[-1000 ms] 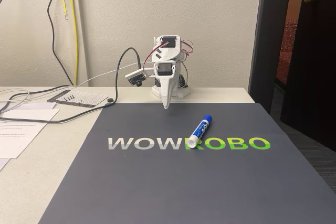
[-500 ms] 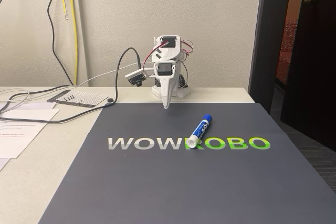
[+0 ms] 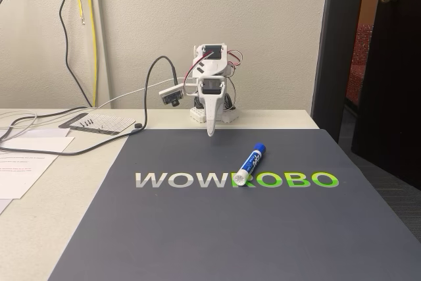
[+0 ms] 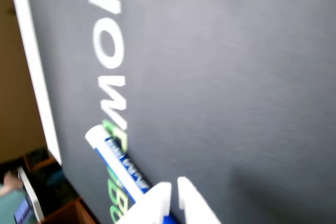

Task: Pick up the blue marker.

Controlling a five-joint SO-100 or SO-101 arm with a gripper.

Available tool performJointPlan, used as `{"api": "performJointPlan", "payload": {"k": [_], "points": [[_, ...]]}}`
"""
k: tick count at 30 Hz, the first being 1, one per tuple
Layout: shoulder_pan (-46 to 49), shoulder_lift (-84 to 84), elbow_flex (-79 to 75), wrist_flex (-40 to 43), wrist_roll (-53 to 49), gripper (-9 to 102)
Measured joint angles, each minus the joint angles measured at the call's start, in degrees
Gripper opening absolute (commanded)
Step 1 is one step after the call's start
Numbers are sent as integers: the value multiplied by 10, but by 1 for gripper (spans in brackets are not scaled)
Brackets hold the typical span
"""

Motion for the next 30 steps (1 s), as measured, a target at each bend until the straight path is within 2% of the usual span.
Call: {"api": "performJointPlan", "payload": {"k": [5, 12, 21, 24, 30], "points": [[-11, -47, -69, -5, -48, 0], [-29, -354, -338, 66, -143, 0], [-60, -597, -630, 152, -317, 1], [-61, -666, -693, 161, -367, 6], [-61, -734, -713, 161, -447, 17]]}}
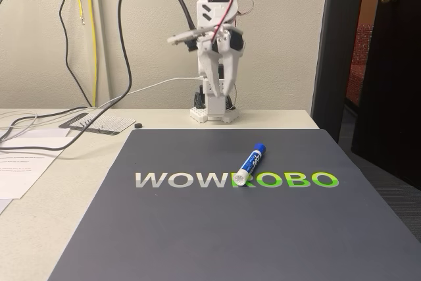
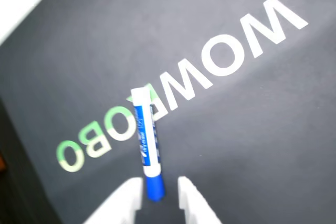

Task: Pick up the blue marker.

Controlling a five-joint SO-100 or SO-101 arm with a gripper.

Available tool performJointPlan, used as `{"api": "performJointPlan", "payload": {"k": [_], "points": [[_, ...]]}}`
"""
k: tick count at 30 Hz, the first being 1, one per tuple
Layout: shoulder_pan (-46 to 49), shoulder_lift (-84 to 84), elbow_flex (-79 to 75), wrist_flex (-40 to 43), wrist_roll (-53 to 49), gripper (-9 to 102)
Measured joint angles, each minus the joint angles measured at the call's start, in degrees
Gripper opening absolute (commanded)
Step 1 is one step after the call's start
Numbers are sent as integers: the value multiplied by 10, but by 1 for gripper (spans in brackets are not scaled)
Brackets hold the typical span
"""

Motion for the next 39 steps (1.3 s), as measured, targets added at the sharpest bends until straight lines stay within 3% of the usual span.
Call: {"api": "performJointPlan", "payload": {"k": [14, 39], "points": [[-47, -121, 0, -18, -77, 19], [-57, -319, -4, -196, -105, 24]]}}
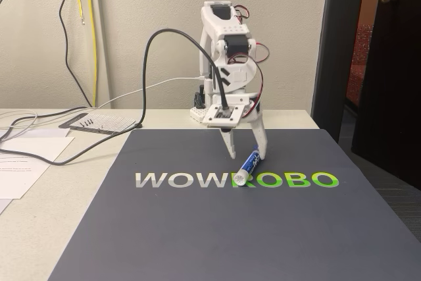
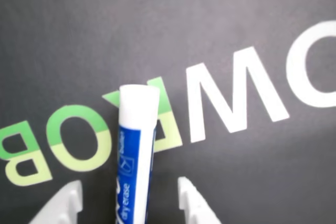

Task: Pick up the blue marker.

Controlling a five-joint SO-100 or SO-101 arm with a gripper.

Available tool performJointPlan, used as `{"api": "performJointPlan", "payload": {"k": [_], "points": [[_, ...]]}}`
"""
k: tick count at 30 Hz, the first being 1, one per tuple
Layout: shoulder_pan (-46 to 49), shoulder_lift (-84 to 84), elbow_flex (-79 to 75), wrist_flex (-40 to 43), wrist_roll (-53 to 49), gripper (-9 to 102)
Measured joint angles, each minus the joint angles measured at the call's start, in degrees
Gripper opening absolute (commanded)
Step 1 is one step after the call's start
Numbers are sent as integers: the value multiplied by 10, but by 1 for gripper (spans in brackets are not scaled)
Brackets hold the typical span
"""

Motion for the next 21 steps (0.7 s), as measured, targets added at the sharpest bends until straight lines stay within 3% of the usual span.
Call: {"api": "performJointPlan", "payload": {"k": [15, 21], "points": [[11, -58, 0, -43, -19, 23], [4, -61, 0, -48, -19, 5]]}}
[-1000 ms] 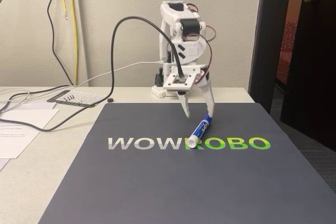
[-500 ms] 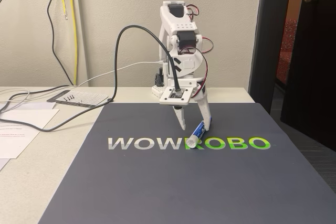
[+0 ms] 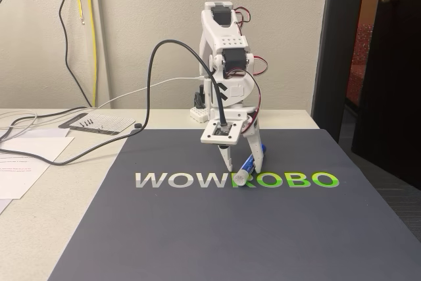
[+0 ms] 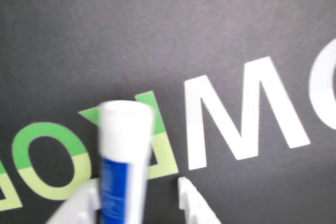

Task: Pick up the blue marker.

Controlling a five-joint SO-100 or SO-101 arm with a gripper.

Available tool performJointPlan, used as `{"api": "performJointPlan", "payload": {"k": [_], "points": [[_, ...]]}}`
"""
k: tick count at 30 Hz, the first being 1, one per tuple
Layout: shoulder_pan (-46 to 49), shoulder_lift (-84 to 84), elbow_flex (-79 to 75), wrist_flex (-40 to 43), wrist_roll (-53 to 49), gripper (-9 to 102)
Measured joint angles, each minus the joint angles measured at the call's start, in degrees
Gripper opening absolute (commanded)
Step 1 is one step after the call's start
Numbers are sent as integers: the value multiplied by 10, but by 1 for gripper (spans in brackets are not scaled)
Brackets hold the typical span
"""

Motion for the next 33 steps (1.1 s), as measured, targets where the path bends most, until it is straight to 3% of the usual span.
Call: {"api": "performJointPlan", "payload": {"k": [2, 16, 28, 33], "points": [[0, 0, 0, 0, 0, 0], [-3, -2, -9, 18, 5, 0], [-2, 35, -134, 187, 91, 0], [-2, 38, -270, 330, 186, 0]]}}
